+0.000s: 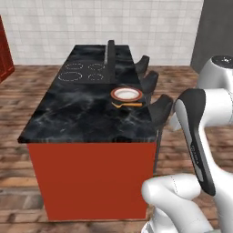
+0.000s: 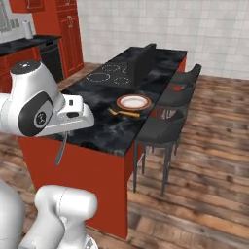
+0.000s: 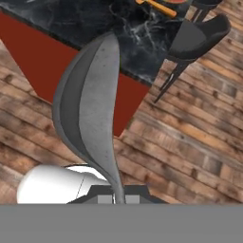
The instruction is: Take the fork and place it on the left side of the plate. Then take the spoon and place it on the right side of the plate. Make sure they're directly next to the plate.
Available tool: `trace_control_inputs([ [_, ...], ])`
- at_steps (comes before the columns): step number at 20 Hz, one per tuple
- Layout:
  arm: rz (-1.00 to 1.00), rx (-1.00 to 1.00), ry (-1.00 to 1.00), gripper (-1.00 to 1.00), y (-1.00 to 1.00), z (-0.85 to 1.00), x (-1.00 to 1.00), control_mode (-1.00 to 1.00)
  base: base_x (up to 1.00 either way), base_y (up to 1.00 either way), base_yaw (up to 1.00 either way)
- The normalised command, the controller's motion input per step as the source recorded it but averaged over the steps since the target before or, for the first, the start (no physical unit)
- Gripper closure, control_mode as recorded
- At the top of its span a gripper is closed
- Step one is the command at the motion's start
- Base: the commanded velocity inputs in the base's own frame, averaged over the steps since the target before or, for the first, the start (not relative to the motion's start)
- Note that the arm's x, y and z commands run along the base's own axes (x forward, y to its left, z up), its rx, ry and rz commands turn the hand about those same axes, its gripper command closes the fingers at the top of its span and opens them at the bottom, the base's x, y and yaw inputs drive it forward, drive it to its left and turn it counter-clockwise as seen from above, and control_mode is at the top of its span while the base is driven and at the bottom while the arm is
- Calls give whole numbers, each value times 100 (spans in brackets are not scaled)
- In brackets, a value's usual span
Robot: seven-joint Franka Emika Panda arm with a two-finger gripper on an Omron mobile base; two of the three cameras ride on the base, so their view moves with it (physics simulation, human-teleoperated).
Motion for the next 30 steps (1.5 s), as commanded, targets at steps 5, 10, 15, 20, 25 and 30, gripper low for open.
trace_control_inputs([
  [5, 0, 0, 0, 100, 0, 0, 0, 100, 45, -82, 26],
  [10, 0, 0, 0, 100, 0, 0, 0, 100, 50, -78, 27],
  [15, 0, 0, 0, 100, 0, 0, 0, 100, 51, -75, 28],
  [20, 0, 0, 0, 100, 0, 0, 0, 100, 50, -74, 29],
  [25, 0, 0, 0, 100, 0, 0, 0, 100, 47, -73, 29],
  [30, 0, 0, 0, 100, 0, 0, 0, 100, 47, -69, 31],
])
